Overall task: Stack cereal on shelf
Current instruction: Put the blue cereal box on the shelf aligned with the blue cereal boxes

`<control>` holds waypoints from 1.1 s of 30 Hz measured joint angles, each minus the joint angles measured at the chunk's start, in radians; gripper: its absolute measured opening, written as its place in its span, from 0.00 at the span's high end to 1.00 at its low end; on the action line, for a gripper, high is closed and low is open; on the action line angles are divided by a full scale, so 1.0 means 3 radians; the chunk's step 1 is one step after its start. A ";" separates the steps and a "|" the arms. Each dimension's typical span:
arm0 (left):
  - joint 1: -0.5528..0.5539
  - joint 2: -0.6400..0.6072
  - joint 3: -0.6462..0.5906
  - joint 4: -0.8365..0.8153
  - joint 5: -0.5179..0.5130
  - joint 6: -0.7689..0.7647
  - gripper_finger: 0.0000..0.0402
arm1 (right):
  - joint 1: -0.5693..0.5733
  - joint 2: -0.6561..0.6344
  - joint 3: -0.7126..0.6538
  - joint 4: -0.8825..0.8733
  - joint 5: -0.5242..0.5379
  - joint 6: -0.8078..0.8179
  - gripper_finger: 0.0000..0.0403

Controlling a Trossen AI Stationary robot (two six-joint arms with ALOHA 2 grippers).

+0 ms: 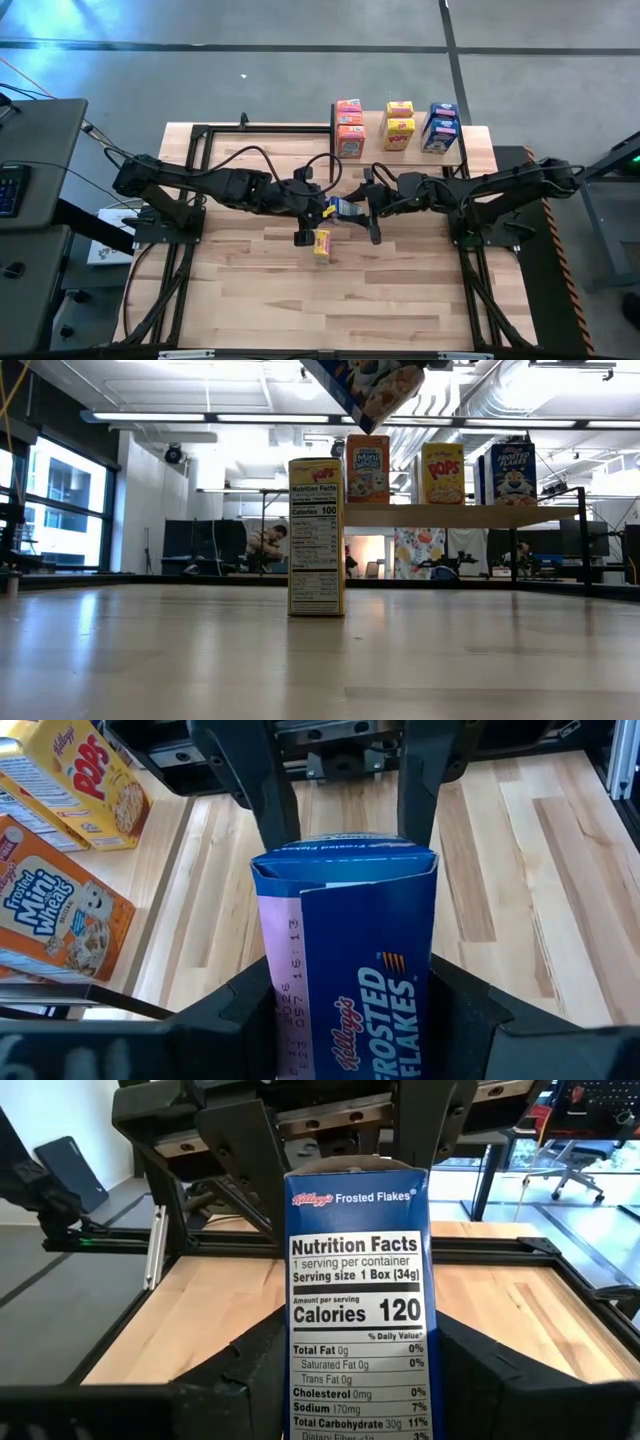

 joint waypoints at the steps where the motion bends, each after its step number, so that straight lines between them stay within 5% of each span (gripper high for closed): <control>1: 0.0000 0.0000 0.0001 -0.0002 0.0000 0.0000 0.57 | 0.0000 0.0000 0.0000 0.0000 -0.0006 -0.0007 0.55; 17: 0.0000 0.0000 0.0001 -0.0024 0.0006 0.0003 0.57 | -0.0001 0.0000 0.0019 -0.0044 -0.0028 0.0011 0.50; 33: 0.0022 0.0006 -0.0005 -0.0140 0.0090 -0.0004 0.57 | -0.0001 0.0547 0.1180 -0.1575 0.0058 0.0122 0.48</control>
